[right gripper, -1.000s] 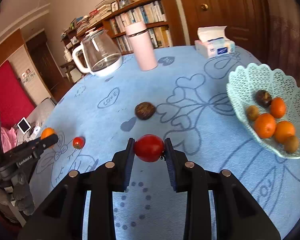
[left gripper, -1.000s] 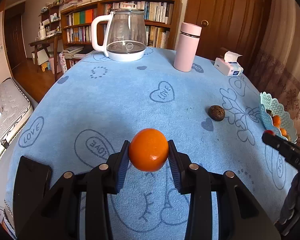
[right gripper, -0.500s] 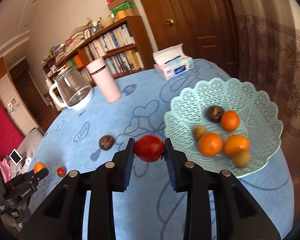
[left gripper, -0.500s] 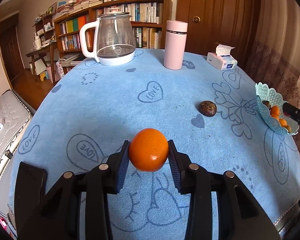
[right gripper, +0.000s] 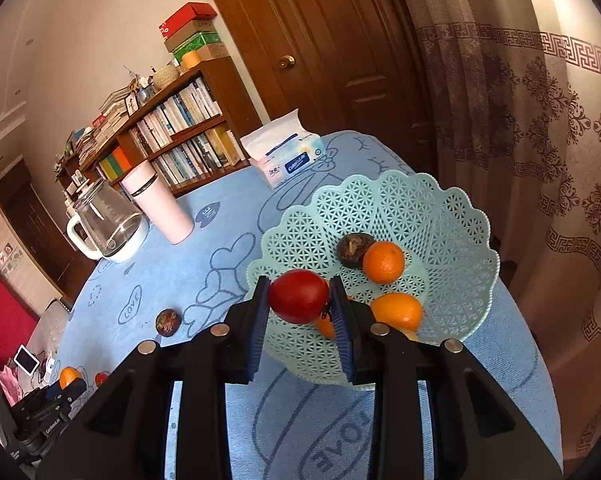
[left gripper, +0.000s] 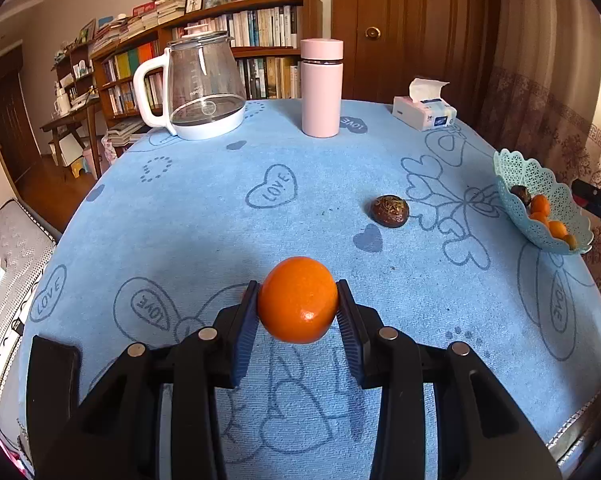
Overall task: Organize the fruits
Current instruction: 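Carry the tomato into the mint basket and open the right gripper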
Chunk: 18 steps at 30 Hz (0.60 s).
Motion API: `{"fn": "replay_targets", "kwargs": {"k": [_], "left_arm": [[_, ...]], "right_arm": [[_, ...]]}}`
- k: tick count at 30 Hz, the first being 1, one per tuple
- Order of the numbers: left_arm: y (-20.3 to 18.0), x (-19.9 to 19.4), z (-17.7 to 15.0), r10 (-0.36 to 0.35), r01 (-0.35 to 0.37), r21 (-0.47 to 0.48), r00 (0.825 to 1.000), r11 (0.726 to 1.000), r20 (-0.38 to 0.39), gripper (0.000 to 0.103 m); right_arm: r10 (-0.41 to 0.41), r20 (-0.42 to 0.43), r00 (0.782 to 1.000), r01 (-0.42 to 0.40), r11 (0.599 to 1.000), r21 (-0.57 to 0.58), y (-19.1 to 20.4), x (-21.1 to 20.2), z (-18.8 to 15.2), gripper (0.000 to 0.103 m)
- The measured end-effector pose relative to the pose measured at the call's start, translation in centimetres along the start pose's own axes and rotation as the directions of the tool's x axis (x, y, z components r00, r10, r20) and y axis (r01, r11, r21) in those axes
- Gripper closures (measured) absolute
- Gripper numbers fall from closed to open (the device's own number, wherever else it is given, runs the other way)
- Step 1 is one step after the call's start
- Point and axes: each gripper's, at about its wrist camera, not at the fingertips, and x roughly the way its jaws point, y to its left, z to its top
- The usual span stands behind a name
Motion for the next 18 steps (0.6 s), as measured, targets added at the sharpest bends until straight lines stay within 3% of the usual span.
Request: {"fn": "replay_targets", "kwargs": {"k": [18], "left_arm": [[-2.6, 0.3, -0.1, -0.023, 0.023, 0.073, 1.000, 0.997, -0.003, 0.065]], "right_arm": [[-0.096, 0.004, 0.995, 0.095, 0.992, 0.083, -4.5, 0.7, 0.7, 0.072]]}}
